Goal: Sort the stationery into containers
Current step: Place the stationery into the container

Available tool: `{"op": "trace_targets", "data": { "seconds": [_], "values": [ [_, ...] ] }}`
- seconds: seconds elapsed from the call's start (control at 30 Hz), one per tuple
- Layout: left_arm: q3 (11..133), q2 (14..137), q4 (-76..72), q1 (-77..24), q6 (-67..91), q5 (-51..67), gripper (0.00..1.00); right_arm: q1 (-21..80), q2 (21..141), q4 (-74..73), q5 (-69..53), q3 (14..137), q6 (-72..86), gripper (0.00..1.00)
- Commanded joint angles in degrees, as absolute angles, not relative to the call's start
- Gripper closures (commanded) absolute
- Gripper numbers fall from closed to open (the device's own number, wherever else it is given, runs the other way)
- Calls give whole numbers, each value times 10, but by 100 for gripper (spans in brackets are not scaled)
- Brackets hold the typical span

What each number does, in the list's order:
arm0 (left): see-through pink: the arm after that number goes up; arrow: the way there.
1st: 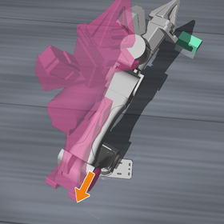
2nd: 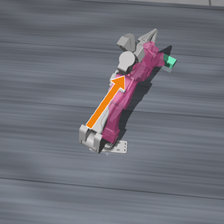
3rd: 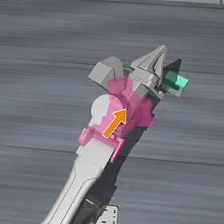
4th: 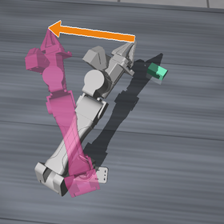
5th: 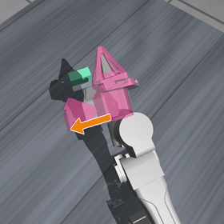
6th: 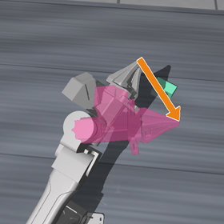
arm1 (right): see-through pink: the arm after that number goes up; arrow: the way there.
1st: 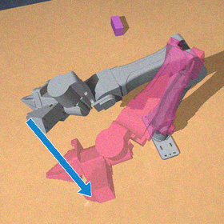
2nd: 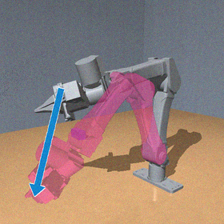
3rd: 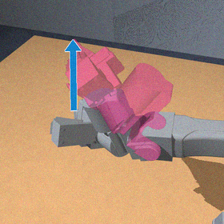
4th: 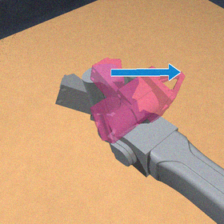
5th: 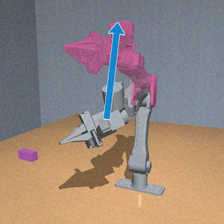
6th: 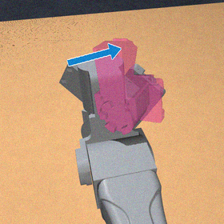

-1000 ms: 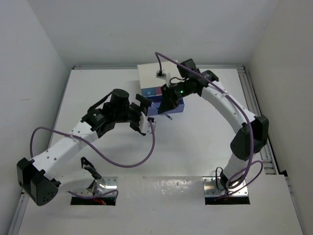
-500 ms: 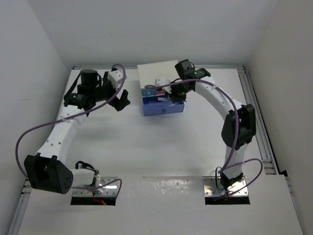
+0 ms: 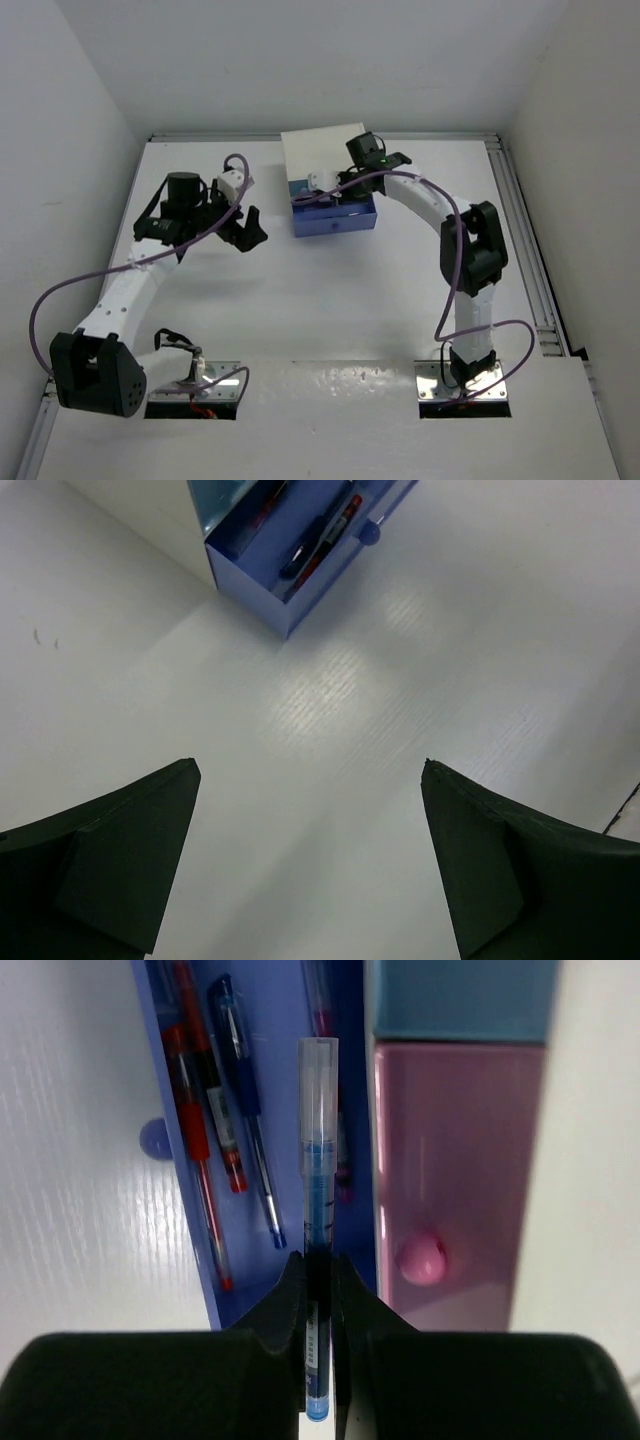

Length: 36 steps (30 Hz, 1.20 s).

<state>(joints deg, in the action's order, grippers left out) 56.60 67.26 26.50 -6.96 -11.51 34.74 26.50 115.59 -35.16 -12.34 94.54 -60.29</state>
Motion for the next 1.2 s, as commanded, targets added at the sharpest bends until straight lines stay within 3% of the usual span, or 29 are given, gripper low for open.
{"op": "trace_targets", "data": {
  "seconds": [0.0,0.13,0.23,0.27,0.3,0.5,0.73,0.77,0.83,0.87,0.97,1.07,1.17],
  "values": [
    [510,609,193,-69,-94,353,0,280,1170,-321,-125,969,-613,97],
    [495,572,171,-83,-104,312,0,290,1187,-306,-108,970,-600,95],
    [500,572,170,-104,-103,256,0,290,1188,-301,-100,980,-578,74],
    [504,575,176,-106,-109,251,0,291,1185,-304,-105,982,-570,74],
    [511,578,178,-109,-117,250,0,291,1170,-307,-108,984,-562,65],
    [489,579,139,-160,-199,242,1,293,1071,-337,-157,985,-421,62],
    [496,632,110,-245,-235,215,29,233,1034,-321,-201,1061,-214,66],
    [496,651,104,-251,-239,214,41,214,1041,-316,-204,1079,-160,67],
    [498,674,84,-272,-249,214,53,196,1069,-303,-205,1120,-109,71],
    [501,700,80,-280,-252,218,68,186,1078,-303,-204,1135,-68,72],
    [522,766,62,-318,-267,222,86,179,1115,-298,-213,1179,-22,74],
    [560,840,55,-338,-276,234,97,185,1137,-279,-214,1173,-13,77],
    [595,903,39,-352,-281,235,100,196,1153,-237,-212,1159,-11,80]
  ]
}}
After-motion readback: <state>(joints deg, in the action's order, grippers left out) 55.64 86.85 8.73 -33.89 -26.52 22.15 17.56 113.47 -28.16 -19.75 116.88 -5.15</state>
